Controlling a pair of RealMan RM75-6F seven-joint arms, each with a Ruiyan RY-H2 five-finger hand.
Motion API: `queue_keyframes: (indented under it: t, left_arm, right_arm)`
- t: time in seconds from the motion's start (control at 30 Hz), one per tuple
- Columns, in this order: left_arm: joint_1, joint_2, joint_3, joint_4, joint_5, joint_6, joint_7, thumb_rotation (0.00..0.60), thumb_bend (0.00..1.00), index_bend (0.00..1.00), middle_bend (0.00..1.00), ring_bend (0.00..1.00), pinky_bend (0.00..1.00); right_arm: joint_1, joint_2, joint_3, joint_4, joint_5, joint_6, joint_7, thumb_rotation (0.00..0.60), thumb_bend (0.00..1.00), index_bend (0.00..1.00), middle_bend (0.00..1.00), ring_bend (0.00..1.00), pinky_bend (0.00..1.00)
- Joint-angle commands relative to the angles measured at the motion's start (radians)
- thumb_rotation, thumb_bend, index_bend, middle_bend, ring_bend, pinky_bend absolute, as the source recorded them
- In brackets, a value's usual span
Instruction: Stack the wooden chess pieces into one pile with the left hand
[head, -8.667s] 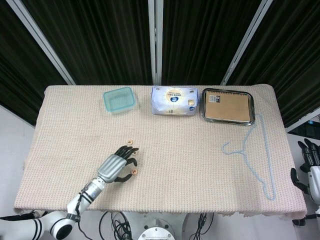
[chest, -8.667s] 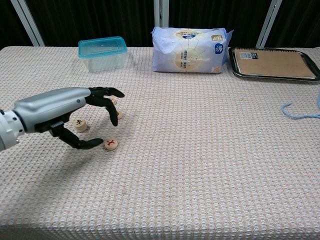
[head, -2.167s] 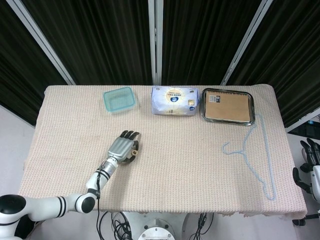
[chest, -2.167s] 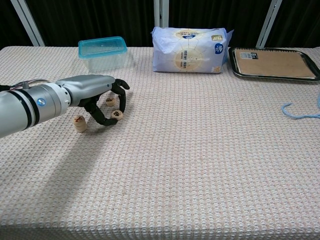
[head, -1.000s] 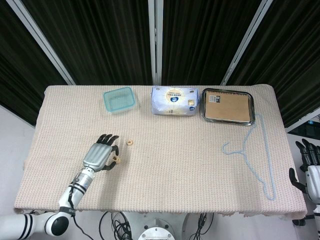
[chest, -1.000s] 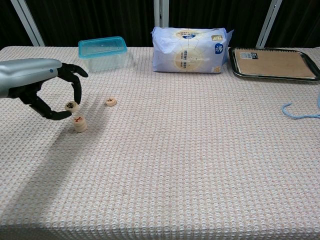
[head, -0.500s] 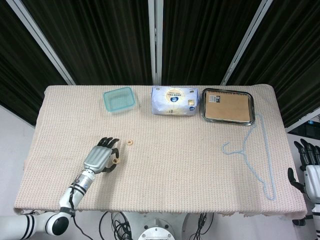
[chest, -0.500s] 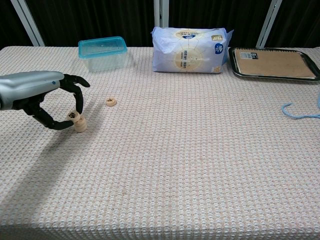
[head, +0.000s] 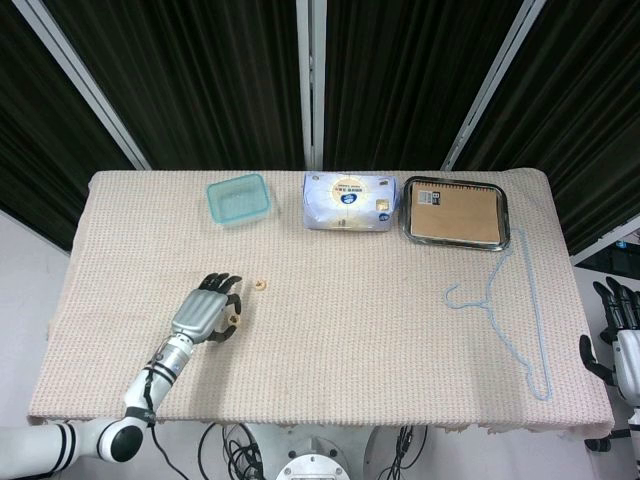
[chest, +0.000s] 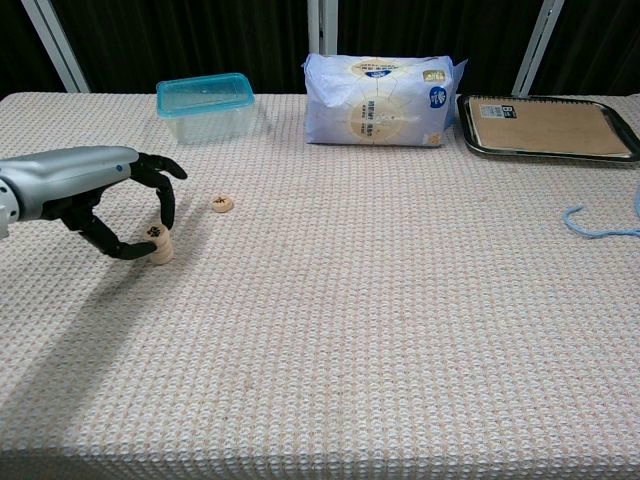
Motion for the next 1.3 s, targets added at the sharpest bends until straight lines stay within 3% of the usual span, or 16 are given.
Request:
queue_keyframes:
  t: [0.03, 1.3]
  left_arm:
    - [0.002, 0.001, -0.001, 0.0, 0.0, 0.001, -0.001, 0.6, 0.32, 0.49, 0.08, 0.0, 0.0]
    - [0.014, -0.001, -0.007, 0.012, 0.012, -0.015, -0.014, 0.6, 0.32, 0.43, 0.07, 0.0, 0.0]
  right_arm:
    - [0.0, 0.0, 0.0, 0.0, 0.001, 0.0, 0.001, 0.6, 0.43, 0.0, 0.0, 0.0, 0.0]
    - [-0.002, 0.001, -0.002, 0.0, -0.001, 0.002, 0.001, 0.6, 0.43, 0.0, 0.0, 0.0, 0.0]
